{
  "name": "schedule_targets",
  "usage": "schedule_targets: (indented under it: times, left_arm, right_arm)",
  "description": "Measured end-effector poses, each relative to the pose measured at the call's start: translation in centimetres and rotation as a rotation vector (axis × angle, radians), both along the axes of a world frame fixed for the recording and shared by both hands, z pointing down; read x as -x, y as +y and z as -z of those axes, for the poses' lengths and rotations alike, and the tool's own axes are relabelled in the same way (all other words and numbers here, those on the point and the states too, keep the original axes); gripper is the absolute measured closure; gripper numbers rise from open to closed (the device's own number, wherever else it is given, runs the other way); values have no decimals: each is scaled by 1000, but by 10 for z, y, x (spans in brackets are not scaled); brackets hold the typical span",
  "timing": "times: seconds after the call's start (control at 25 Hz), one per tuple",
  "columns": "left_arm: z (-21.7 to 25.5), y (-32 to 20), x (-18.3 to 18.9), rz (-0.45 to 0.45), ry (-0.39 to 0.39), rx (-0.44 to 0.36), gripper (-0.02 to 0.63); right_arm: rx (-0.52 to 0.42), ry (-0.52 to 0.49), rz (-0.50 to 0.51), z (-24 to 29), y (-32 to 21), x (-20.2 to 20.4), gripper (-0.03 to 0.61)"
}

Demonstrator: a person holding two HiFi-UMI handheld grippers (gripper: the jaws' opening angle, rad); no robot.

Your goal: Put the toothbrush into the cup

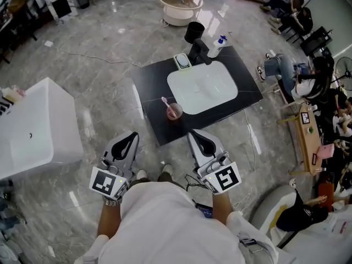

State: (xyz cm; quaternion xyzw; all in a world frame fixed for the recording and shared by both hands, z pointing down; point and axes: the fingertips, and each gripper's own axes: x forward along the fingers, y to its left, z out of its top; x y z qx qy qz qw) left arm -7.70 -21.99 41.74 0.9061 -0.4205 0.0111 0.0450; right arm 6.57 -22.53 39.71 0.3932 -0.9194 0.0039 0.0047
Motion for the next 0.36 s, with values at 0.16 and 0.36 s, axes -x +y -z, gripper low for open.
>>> schedule_targets:
  times: [0.16,0.36]
  left_arm:
    - [-6,1,12,38,-2,13,615]
    - [-4,4,0,1,2,14,615]
  right_arm:
    - [-3,4,19,1,-1,6,568]
    - [-23,23,11,5,2,1,568]
